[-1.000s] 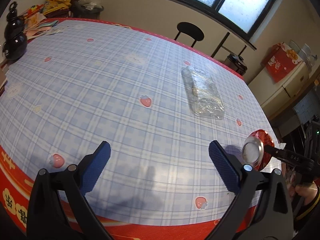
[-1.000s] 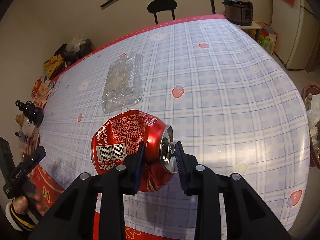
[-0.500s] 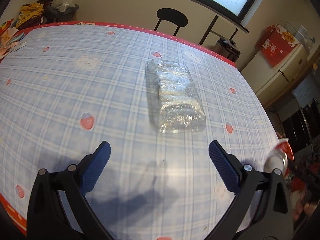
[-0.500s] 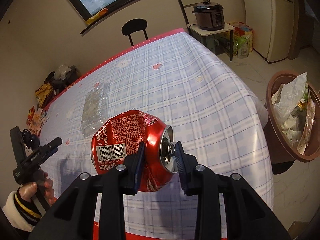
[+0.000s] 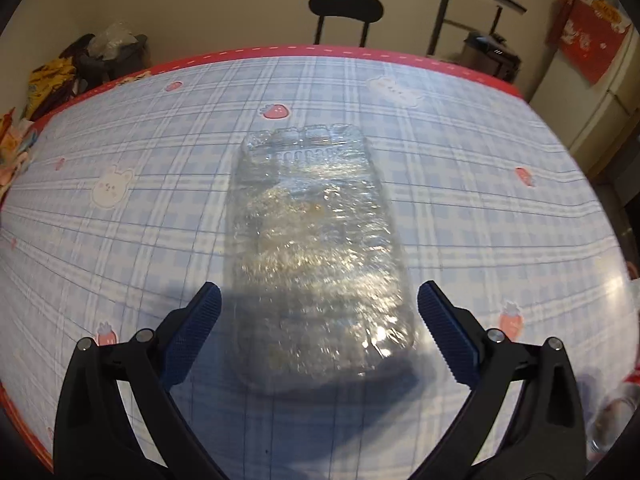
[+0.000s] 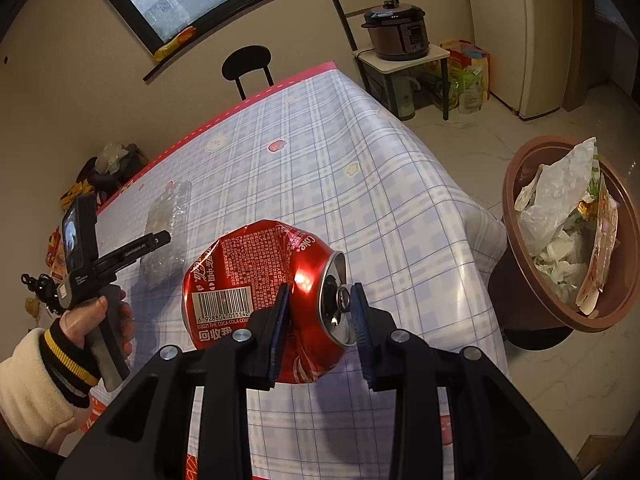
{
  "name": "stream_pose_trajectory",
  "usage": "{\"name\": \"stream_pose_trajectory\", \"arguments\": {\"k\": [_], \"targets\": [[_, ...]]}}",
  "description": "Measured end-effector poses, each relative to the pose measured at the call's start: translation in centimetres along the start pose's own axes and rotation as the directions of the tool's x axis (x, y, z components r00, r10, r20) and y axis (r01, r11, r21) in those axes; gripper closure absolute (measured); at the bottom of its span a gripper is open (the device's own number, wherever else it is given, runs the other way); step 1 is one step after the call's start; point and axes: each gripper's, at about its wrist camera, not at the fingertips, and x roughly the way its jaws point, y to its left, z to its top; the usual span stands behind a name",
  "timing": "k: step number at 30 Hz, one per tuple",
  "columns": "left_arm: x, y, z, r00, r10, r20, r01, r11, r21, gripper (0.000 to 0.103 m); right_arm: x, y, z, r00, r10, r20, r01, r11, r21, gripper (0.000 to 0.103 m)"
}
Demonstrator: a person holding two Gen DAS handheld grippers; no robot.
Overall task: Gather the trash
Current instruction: 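Lift the red can with the right tool while the left tool grasps the clear plastic container, then carry the red can over the brown bin and open the right tool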
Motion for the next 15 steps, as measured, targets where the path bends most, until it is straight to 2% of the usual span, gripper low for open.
{"name": "stream_pose_trajectory", "arguments": {"k": [6,15], "targets": [[1.9,-0.8,0.6,0.999,0.045,-0.026,-0.045,0.999,0.015,0.005,0.0,-0.9,0.0,1.0,-0.005,-0.001,0.005,1.0,0.016,0.072],[1.7,-0.4,0.1,0.999,0.038,-0.022,-0.037,0.999,0.038,0.006,-0.3,-1.1,0.3,1.0,-0.001,0.007,0.001,1.0,0.027,0.072]]}}
